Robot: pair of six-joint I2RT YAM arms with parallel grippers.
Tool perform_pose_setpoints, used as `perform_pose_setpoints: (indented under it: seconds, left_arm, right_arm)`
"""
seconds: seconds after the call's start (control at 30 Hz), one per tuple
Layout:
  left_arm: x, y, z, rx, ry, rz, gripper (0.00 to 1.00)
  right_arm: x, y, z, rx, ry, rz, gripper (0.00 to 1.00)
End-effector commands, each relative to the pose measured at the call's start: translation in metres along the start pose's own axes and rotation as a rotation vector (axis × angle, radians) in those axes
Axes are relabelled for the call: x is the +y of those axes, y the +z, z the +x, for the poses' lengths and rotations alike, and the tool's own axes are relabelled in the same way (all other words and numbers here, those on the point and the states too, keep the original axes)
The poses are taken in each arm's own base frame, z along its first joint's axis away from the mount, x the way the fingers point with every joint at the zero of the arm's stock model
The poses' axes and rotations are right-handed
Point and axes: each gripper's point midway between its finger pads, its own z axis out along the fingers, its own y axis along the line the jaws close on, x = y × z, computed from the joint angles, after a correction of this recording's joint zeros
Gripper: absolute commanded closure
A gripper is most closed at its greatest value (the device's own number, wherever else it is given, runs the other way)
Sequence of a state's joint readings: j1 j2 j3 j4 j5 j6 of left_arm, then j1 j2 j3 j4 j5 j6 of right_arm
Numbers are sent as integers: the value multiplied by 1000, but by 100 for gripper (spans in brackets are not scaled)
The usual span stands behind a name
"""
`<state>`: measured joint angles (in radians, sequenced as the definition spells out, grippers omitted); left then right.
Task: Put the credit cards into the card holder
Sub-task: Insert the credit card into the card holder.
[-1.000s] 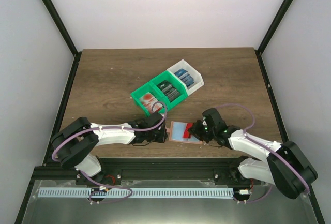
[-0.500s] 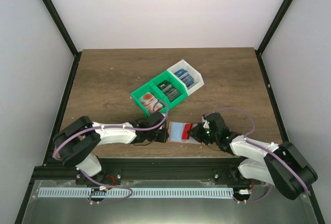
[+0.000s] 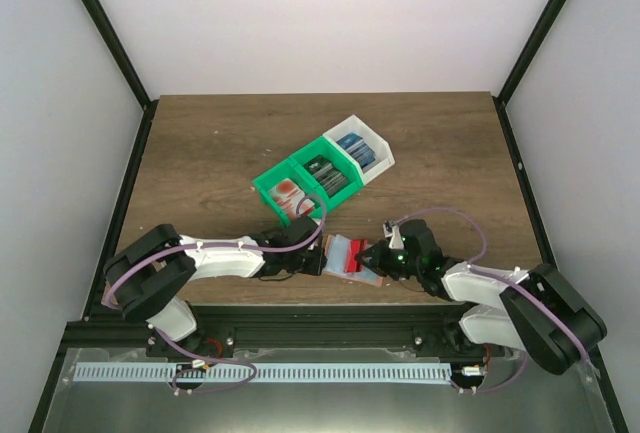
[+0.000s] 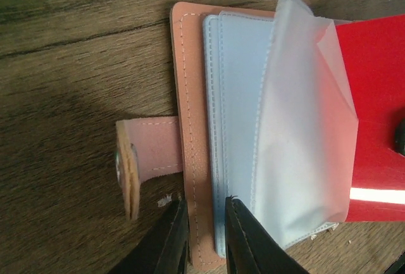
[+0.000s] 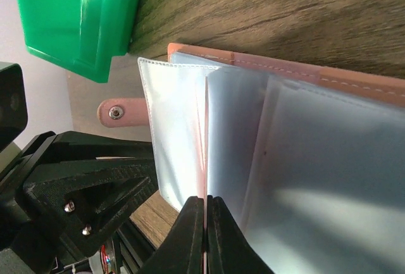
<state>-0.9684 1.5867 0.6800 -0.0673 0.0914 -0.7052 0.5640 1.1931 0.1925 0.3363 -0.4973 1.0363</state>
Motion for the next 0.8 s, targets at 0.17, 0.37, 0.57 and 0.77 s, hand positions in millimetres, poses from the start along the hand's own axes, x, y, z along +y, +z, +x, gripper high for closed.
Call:
perform_pose_setpoints:
  seconds: [0.17, 0.37, 0.57, 0.77]
  left_arm:
    - [22, 6, 22, 68, -10, -79, 80]
    - [31, 2, 21, 52, -23, -119, 83]
    - [31, 6, 26, 74, -22, -113, 88]
    - [31, 7, 26, 74, -21, -109, 88]
  right_arm:
    - [4, 6, -3, -2, -16, -54, 99]
    - [-1, 13, -8, -23, -7, -49, 99]
    - [-1, 23, 2, 36, -4, -75, 99]
    - [-2, 26, 8, 52, 8, -74, 96]
